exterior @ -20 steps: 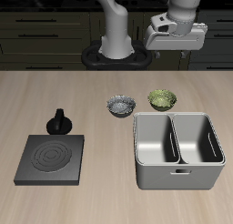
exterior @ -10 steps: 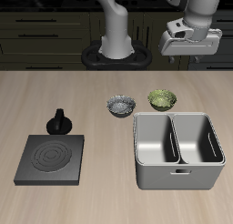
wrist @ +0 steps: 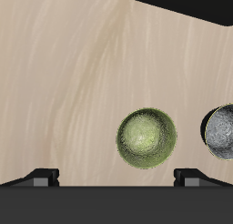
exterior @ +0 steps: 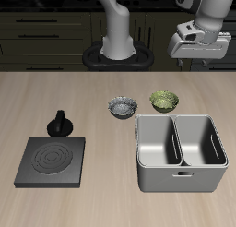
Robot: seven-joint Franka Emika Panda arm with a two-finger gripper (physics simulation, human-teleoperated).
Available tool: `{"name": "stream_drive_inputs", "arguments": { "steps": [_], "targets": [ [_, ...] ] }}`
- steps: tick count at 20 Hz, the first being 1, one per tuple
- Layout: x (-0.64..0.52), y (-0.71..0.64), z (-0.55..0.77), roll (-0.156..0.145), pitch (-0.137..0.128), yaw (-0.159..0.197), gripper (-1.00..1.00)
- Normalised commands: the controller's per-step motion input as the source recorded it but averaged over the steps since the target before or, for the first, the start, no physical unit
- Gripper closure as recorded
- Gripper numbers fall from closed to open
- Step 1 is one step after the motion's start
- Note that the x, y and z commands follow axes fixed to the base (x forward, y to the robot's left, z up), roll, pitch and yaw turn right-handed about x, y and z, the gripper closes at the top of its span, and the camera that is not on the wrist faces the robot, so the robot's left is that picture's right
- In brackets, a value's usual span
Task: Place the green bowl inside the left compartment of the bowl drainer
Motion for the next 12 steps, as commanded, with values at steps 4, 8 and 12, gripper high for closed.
{"name": "stream_drive_inputs", "arguments": {
  "steps": [4,8,12],
  "targets": [
    [0.02,0.05,-0.31,-0.015,0.033,0.019,-1.00],
    [0.00,0.09,-0.39,-0.009,0.035,0.029,-1.00],
    [-0.15,0.14,-0.40,0.020,0.016,0.007,-1.00]
  ]
}}
